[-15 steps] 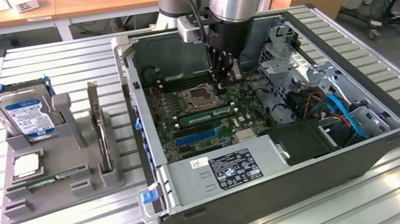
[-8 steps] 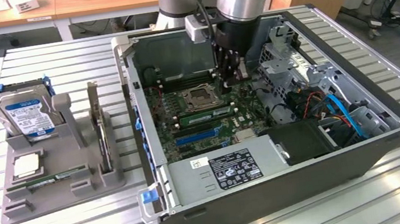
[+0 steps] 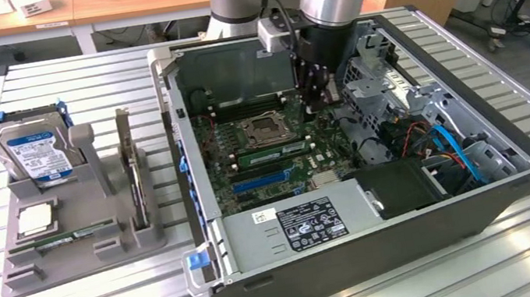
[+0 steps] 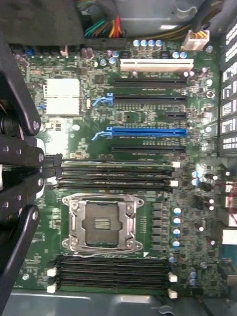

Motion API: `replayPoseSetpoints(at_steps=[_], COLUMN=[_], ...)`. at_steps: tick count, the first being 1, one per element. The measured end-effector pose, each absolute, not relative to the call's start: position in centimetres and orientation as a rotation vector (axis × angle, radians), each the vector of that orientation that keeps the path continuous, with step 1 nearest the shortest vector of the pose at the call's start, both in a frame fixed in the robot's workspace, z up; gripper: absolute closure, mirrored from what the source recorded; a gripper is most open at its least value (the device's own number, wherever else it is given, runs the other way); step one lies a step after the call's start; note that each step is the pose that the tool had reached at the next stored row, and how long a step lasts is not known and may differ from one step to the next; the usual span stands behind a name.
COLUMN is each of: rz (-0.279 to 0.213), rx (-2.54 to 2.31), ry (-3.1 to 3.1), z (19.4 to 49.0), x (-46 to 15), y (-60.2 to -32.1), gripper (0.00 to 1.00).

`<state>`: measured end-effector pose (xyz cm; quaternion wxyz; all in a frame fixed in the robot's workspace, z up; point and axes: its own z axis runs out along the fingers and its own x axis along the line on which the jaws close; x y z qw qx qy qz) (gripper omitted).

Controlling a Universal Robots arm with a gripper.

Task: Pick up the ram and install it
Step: 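Press down the ram until it locks into place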

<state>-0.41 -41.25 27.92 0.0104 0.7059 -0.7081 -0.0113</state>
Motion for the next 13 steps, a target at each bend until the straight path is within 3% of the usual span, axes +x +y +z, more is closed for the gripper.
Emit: replayPoseSetpoints(at_steps=[13], rz=[-0.035], rx=[2.204], ry=[-2.210], z=[27.92], x=[0.75], y=[-41.25], gripper=[0.90])
